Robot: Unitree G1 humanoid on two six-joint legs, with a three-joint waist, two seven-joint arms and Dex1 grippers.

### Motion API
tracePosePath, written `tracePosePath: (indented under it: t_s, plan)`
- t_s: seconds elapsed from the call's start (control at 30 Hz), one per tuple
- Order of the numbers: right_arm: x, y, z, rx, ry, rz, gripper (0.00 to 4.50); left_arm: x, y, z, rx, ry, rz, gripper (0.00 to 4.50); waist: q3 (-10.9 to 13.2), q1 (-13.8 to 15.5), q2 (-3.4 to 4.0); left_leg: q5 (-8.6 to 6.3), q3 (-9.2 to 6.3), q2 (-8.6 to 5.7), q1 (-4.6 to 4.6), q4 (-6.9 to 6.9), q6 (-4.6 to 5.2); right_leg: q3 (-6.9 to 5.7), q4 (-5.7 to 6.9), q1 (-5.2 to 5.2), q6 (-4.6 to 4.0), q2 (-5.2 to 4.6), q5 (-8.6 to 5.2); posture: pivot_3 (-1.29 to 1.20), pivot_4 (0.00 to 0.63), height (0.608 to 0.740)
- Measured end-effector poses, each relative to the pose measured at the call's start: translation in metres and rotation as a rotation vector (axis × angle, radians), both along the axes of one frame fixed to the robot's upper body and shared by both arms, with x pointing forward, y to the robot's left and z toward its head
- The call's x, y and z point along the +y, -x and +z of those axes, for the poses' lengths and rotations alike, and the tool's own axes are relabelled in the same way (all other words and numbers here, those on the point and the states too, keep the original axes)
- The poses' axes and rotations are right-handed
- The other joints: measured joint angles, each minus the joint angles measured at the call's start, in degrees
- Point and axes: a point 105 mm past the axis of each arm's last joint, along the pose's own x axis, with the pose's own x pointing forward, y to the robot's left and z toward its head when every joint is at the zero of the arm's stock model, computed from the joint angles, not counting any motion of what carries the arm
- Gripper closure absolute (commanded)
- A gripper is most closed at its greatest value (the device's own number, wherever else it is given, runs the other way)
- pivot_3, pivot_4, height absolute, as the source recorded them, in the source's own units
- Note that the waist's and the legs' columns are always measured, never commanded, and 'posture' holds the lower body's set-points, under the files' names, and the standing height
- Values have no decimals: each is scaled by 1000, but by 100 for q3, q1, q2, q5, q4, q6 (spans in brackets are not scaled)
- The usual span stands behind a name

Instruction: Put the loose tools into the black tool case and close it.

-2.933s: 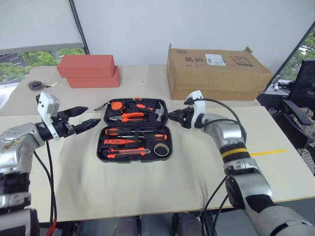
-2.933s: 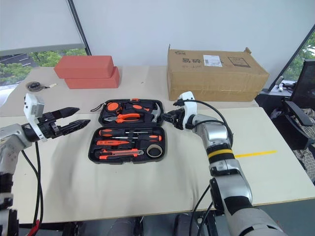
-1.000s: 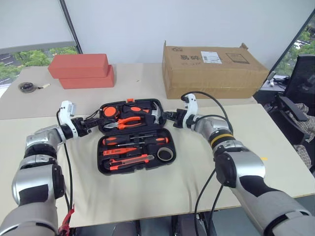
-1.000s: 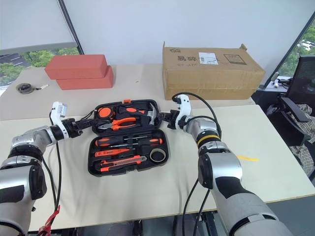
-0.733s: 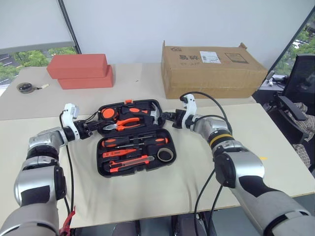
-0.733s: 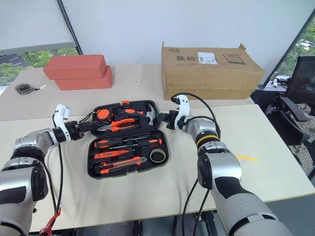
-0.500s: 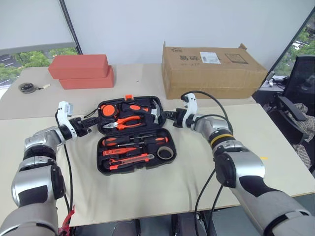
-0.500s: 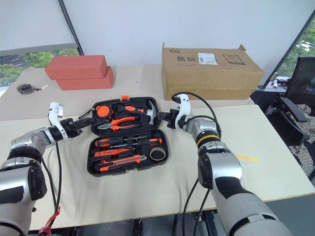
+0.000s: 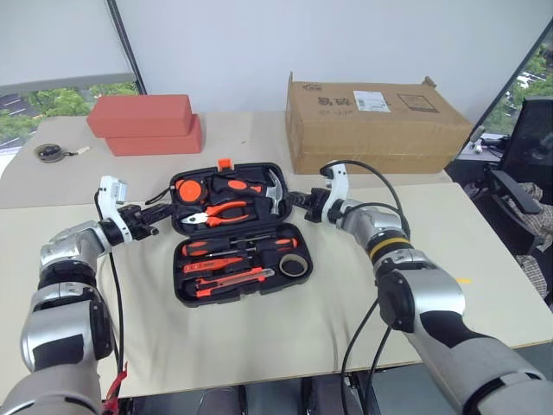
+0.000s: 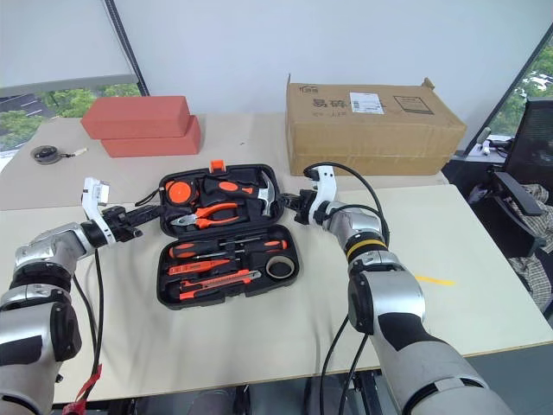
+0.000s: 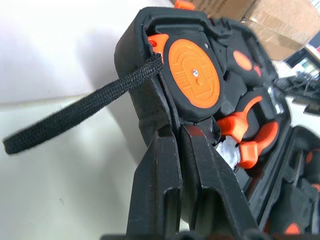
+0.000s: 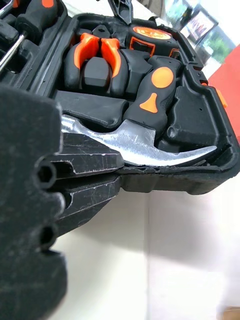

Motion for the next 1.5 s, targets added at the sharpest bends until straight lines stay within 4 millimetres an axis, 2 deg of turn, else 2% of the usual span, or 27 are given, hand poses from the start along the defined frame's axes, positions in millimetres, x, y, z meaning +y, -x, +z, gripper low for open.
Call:
tracePosePath:
  t_s: [0.13, 0.27, 0.47, 0.57, 0.7, 0.73, 0.77, 0.8, 0.87, 0.9, 0.93, 0.97, 1.07, 1.13, 1.2, 1.3, 1.37, 1.43, 1.5]
  plan:
    - [-10, 2, 12, -124, 3, 36, 4500, -8, -1, 14, -204, -183, -7, 4476, 0, -5, 0, 0, 1, 0, -1, 0, 0, -1, -2, -1, 0, 1, 0, 0, 150, 713]
    - [-17, 11, 10, -287, 75, 90, 4500, -12, 0, 18, -340, -339, -9, 4476, 0, -17, 0, -1, 4, 0, 1, -2, 0, -2, -5, -1, 2, 1, -1, 0, 150, 713]
    - [-23, 25, 10, -523, 220, 155, 4500, -15, 13, 16, -524, -512, -8, 4476, 0, -25, 0, -2, 11, 2, 13, -5, 2, 0, -5, 4, 2, -1, -1, 0, 150, 713]
    - [-28, 33, 6, -643, 313, 176, 4500, -19, 20, 13, -663, -688, 19, 4476, 0, 6, 0, -11, 10, 1, 25, -5, 19, 0, -6, 13, 1, -4, 0, 0, 150, 713]
    - [-32, 47, -1, -768, 412, 229, 4500, -21, 34, 1, -773, -790, 47, 4476, 0, 12, 0, -15, 11, 3, 38, -4, 32, 2, -8, 12, -1, -6, 0, 0, 150, 713]
    - [-31, 50, -3, -790, 425, 237, 4500, -20, 38, -2, -784, -803, 50, 4131, 1, 12, 1, -12, 12, 4, 40, -4, 30, 2, -6, 10, -4, -6, 2, 0, 150, 713]
    - [-32, 52, -4, -808, 434, 247, 3932, -19, 41, -5, -787, -808, 46, 3765, 1, 11, 1, -10, 12, 5, 42, -4, 29, 2, -4, 10, -6, -6, 3, 0, 150, 713]
    - [-32, 55, -5, -828, 447, 263, 3789, -18, 44, -8, -784, -815, 35, 3647, 1, 7, 1, -10, 13, 6, 44, -4, 29, 2, -4, 11, -6, -6, 3, 0, 150, 713]
    - [-34, 66, -9, -875, 505, 346, 3258, -18, 56, -21, -750, -821, -23, 2864, 0, 0, 3, -15, 24, 9, 61, -5, 36, 4, -2, 16, -6, -10, 3, 0, 150, 713]
    - [-36, 70, -13, -884, 525, 374, 2807, -18, 63, -29, -725, -818, -52, 2414, 0, 1, 3, -16, 26, 10, 62, -5, 38, 4, -4, 18, -6, -11, 3, 0, 150, 713]
    - [-38, 75, -19, -880, 547, 413, 2544, -19, 71, -38, -705, -814, -84, 2155, 0, 1, 3, -18, 28, 15, 62, -5, 40, 4, -6, 17, -6, -11, 3, 0, 150, 713]
    - [-47, 82, -30, -851, 574, 441, 2246, -18, 80, -38, -720, -803, -94, 1865, 0, 13, 2, -18, 28, 14, 60, -5, 41, 3, -6, 17, -6, -13, 3, 0, 150, 713]
    - [-68, 98, -48, -790, 649, 514, 2239, -10, 100, -38, -732, -842, -136, 900, 0, 57, 16, -23, 40, 13, 66, -5, 47, 9, -8, 14, -7, -22, 3, 0, 150, 713]
    - [-94, 115, -59, -697, 735, 604, 2239, 3, 112, -45, -687, -849, -120, 124, 2, 102, 26, -26, 47, 16, 72, -5, 52, 9, -8, 14, -8, -33, 2, 0, 150, 713]
    - [-104, 127, -62, -615, 746, 640, 2239, 13, 116, -56, -608, -834, -87, 124, 2, 130, 24, -25, 46, 19, 79, -4, 51, 5, -8, 15, -11, -31, -1, 0, 150, 713]
    - [-87, 152, -64, -509, 648, 715, 2239, 27, 104, -51, -540, -773, 26, 124, -4, 164, 12, -19, 11, 40, 80, -2, 36, -3, -9, 15, -6, -10, -9, 0, 150, 713]
    - [-70, 168, -66, -439, 602, 780, 2239, 30, 90, -36, -549, -735, 84, 124, -4, 193, 12, -23, 6, 39, 85, -2, 18, -5, -9, 14, -7, -11, -8, 0, 150, 713]
    - [-57, 173, -64, -401, 560, 772, 2239, 29, 78, -22, -568, -705, 113, 124, -5, 216, 10, -23, 8, 38, 92, -1, 13, -4, -10, 16, -14, -12, -4, 0, 150, 713]
    - [-35, 174, -59, -381, 493, 750, 2239, 19, 61, -2, -615, -649, 130, 124, -10, 237, -2, -19, 8, 39, 92, 2, 7, -5, -10, 15, -19, -9, 0, 0, 150, 713]
